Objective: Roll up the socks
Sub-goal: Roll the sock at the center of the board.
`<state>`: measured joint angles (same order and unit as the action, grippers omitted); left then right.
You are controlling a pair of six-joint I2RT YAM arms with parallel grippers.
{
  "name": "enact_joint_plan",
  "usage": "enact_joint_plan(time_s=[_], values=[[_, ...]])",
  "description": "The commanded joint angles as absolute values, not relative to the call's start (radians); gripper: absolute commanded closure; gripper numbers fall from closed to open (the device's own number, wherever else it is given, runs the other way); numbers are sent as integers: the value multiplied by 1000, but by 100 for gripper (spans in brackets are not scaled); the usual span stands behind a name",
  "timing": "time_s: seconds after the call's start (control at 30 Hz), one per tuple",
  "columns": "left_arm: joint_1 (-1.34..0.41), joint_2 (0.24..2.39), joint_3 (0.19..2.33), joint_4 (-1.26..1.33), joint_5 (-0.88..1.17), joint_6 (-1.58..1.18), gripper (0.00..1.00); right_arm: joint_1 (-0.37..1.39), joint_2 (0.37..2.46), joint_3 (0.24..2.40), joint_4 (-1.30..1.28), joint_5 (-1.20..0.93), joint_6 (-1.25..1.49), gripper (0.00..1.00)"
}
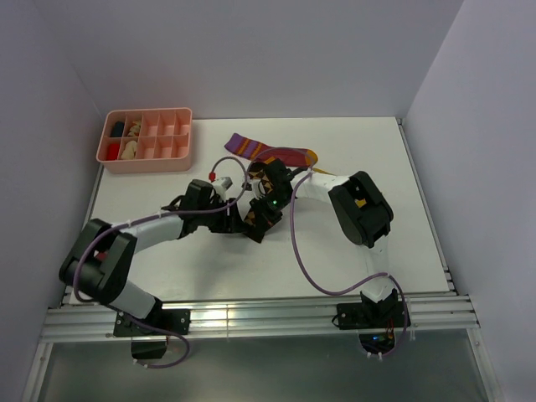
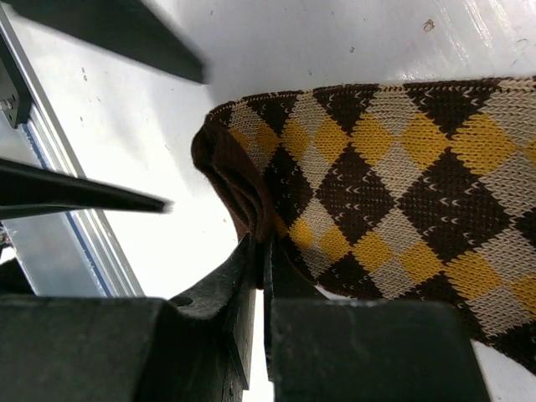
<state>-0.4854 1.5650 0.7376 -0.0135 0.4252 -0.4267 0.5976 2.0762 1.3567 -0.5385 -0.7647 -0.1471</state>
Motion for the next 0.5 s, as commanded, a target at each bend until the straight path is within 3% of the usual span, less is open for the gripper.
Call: enact_joint_plan(time_s=[0.0, 0.47], values=[[-482, 1434, 640, 132, 345, -661, 42, 595, 2077, 1347, -514, -643, -170, 100], [-486, 1453, 537, 304, 250, -885, 46, 595, 2059, 1315, -456, -627, -118, 100]])
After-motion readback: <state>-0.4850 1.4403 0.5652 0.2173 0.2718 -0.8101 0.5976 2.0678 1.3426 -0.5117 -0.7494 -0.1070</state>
